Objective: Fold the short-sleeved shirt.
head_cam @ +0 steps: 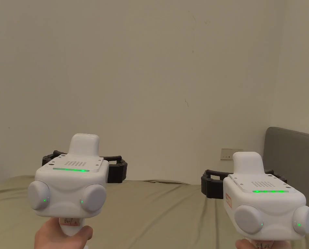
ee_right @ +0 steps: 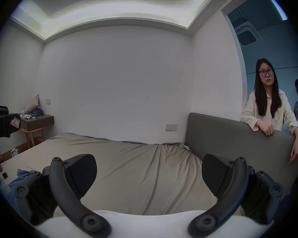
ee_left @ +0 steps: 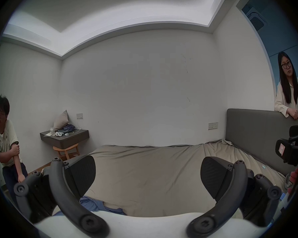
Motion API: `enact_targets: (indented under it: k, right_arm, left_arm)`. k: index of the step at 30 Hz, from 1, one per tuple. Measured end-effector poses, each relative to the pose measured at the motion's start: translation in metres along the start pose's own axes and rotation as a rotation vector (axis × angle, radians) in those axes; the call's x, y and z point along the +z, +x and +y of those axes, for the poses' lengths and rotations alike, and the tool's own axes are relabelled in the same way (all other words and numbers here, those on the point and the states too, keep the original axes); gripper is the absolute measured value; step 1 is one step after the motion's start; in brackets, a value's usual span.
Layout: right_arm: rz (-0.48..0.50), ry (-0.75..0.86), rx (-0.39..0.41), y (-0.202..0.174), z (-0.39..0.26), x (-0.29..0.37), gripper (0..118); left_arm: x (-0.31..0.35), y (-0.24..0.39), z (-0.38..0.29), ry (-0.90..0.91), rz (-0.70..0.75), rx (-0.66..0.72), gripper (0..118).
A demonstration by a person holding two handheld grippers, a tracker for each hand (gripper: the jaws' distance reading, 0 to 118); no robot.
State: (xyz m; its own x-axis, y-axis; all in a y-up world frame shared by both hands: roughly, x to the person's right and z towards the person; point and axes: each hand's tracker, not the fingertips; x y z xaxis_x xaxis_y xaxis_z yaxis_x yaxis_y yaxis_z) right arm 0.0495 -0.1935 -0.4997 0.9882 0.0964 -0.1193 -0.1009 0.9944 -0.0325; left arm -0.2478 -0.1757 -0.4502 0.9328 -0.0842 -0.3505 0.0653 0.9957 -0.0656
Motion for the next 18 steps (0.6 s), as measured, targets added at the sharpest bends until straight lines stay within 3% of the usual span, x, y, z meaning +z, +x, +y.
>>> enact_targets:
  k: [18]
  right_arm:
    - [0.005, 0.012, 0.009, -0.0012, 0.0030, 0.0012, 118]
  left_arm:
    - [-0.0016, -0.0010, -0.0011, -0.001, 0.005, 0.002, 118]
